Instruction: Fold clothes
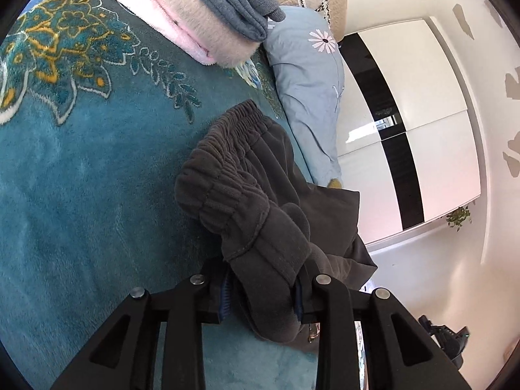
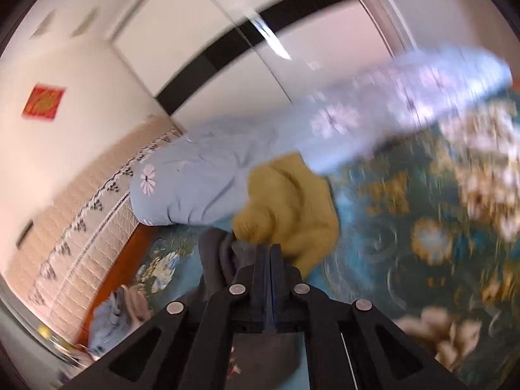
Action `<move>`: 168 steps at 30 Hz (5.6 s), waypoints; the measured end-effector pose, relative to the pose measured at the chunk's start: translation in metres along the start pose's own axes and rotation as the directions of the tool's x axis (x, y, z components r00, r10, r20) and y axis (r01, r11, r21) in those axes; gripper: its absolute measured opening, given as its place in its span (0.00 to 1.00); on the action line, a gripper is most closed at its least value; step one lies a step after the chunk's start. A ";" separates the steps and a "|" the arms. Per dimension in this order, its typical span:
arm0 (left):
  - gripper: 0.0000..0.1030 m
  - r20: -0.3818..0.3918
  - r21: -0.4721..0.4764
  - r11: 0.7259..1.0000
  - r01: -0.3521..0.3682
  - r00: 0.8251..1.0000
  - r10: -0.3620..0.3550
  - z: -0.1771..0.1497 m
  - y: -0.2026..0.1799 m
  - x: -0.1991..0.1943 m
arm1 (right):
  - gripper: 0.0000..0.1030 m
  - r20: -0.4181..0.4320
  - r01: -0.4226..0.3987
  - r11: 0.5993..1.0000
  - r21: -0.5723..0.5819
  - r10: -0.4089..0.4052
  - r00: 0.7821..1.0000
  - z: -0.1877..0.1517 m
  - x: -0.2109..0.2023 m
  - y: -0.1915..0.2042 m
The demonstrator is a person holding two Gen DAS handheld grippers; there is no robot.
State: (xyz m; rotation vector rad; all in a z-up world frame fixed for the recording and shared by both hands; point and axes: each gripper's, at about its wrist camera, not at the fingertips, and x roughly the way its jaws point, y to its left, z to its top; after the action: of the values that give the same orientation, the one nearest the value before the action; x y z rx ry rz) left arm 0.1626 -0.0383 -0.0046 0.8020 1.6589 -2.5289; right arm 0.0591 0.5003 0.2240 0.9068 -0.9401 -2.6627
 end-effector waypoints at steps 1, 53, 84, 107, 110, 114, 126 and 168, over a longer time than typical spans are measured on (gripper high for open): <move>0.28 -0.001 0.000 1.000 -0.001 1.000 0.001 0.000 0.000 0.000 | 0.04 -0.011 -0.018 0.999 0.034 0.018 1.000 -0.001 0.008 -0.004; 0.51 -0.199 -0.132 0.969 0.211 0.952 -0.234 -0.013 0.013 0.009 | 0.08 -0.189 0.357 0.932 -0.058 -0.362 0.913 -0.133 -0.041 -0.086; 0.29 -0.155 -0.069 0.996 0.058 0.986 -0.068 -0.014 0.024 -0.004 | 0.58 -0.241 0.311 0.859 -0.406 -0.429 0.870 -0.143 -0.029 -0.019; 0.29 -0.156 -0.059 0.997 0.056 0.986 -0.065 -0.012 0.019 0.000 | 0.08 -0.269 0.289 0.862 -0.416 -0.421 0.866 -0.068 0.028 0.015; 0.29 -0.155 -0.059 0.996 0.063 0.985 -0.071 -0.011 0.019 0.000 | 0.08 -0.009 0.109 0.976 -0.191 -0.113 0.994 -0.011 -0.060 0.004; 0.29 -0.158 -0.063 0.995 0.075 0.984 -0.084 -0.011 0.016 0.005 | 0.08 0.240 0.127 0.992 -0.013 -0.120 0.963 -0.003 -0.142 -0.071; 0.22 -0.162 0.015 0.999 0.037 0.986 -0.034 -0.014 0.004 0.003 | 0.09 -0.132 0.468 0.830 0.303 -0.450 0.883 -0.059 -0.091 -0.223; 0.21 -0.036 -0.007 1.000 -0.017 0.999 0.017 0.009 0.017 -0.037 | 0.46 -0.105 0.581 0.783 0.222 -0.574 0.812 -0.057 -0.121 -0.192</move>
State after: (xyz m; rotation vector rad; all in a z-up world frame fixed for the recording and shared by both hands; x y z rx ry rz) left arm 0.1955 -0.0626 -0.0009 0.8619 1.6634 -2.5106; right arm 0.1966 0.6638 0.1296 1.5066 -1.1544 -3.0490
